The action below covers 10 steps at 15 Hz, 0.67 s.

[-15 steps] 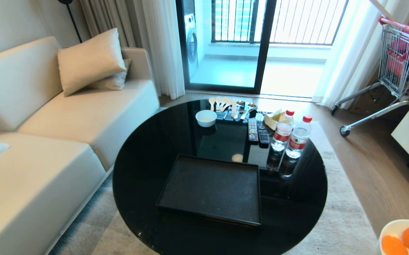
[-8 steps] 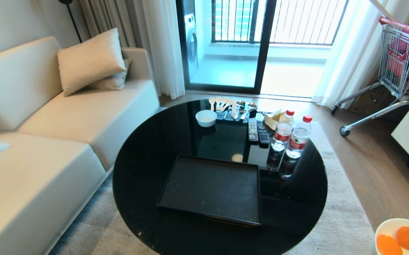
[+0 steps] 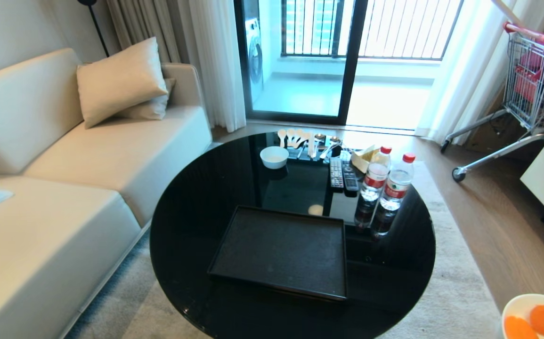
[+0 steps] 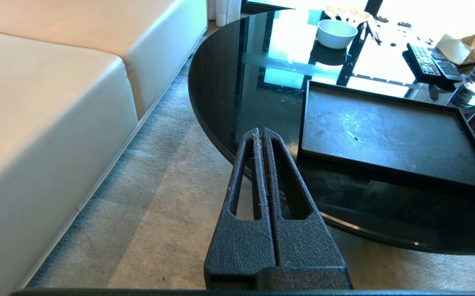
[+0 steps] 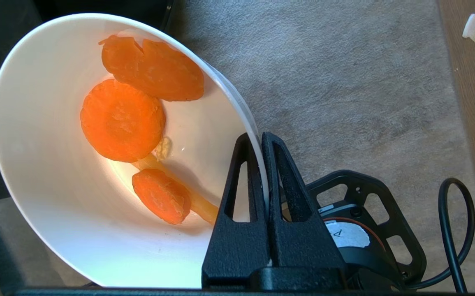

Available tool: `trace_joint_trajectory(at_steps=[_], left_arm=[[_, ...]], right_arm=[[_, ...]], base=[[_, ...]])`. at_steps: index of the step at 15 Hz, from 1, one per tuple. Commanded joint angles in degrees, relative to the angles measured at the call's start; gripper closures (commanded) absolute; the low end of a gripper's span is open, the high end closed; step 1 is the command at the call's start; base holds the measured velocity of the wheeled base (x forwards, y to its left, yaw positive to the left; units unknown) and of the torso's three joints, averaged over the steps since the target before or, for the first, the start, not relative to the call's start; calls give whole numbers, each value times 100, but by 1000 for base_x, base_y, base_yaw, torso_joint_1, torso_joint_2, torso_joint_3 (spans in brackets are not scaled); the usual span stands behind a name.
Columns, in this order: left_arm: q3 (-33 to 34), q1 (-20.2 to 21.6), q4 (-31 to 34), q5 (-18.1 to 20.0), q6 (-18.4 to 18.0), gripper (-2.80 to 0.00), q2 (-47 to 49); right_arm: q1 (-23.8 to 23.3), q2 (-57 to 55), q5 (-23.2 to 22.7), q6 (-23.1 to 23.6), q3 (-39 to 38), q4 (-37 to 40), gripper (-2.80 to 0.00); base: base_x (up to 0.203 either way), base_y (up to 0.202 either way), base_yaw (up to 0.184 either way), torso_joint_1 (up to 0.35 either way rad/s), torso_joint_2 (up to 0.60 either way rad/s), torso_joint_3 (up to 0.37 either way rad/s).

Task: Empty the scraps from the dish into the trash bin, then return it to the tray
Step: Move the bowl over the trash can

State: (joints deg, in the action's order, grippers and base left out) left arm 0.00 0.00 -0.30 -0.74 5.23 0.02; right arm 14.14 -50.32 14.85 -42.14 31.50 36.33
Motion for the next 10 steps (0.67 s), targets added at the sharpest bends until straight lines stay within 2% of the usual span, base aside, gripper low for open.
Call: trace_joint_trajectory(at_steps=[1,10], left_arm=[[0,0,-5,-5,4,0,-2],[0,0,-5,-5,4,0,-2]], right_arm=[[1,-4,12,-11,24,-3,0],[1,-13,1,-23,216,33,0]], base=[[0,0,0,0,0,0],[0,0,0,0,0,0]])
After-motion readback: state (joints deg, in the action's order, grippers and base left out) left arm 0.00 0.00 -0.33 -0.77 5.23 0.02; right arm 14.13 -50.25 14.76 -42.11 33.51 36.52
